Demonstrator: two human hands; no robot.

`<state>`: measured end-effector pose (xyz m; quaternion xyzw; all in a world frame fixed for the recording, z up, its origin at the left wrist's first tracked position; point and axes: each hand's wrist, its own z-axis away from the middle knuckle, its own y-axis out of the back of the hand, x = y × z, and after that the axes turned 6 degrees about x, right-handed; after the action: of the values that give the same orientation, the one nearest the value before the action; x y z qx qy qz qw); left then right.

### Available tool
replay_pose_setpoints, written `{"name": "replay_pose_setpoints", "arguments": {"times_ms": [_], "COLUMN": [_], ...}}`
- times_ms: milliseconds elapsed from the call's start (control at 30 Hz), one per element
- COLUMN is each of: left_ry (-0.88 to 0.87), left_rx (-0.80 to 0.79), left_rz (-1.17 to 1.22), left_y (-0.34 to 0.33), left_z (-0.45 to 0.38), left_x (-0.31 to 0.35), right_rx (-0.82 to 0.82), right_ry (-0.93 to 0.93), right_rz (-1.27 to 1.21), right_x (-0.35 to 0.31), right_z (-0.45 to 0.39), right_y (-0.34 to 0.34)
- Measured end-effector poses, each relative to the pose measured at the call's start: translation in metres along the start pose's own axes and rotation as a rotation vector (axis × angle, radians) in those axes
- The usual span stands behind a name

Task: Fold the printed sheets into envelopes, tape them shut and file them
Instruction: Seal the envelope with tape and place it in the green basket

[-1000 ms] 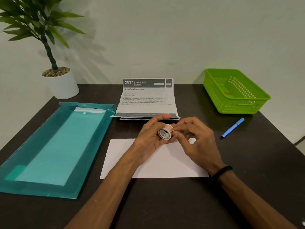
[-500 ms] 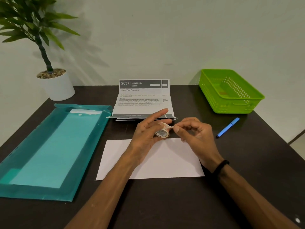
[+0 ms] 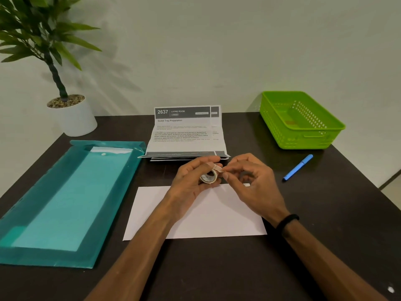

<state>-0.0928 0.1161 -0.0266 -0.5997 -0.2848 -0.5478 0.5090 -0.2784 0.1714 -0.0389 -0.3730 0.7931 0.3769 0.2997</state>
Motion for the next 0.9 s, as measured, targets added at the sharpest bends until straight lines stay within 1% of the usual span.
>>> {"name": "replay_pose_setpoints", "arguments": {"times_ms": [167, 400, 667, 767, 900], "left_ry": [0.013, 0.018, 0.032, 0.029, 0.028], "left_rx": [-0.01, 0.01, 0.008, 0.013, 0.007], "left_rz": [-0.006, 0.021, 0.038, 0.017, 0.017], "left_y": [0.0005, 0.0001, -0.0011, -0.001, -0.0013], "left_z": [-0.001, -0.0002, 0.0005, -0.0003, -0.0001], "left_x": [0.0006, 0.0012, 0.0021, 0.0015, 0.0028], "right_rx": [0.027, 0.01, -0.02, -0.014, -0.003], "right_ry": [-0.002, 0.098, 0.147, 0.136, 0.076], "right_rz": [-0.012, 0.072, 0.077, 0.06, 0.001], "right_x": [-0.0014, -0.0023, -0.0006, -0.001, -0.0013], "right_z": [0.0001, 0.001, 0.0018, 0.0016, 0.0004], "right_y": [0.001, -0.0004, -0.002, -0.0015, -0.0011]}}
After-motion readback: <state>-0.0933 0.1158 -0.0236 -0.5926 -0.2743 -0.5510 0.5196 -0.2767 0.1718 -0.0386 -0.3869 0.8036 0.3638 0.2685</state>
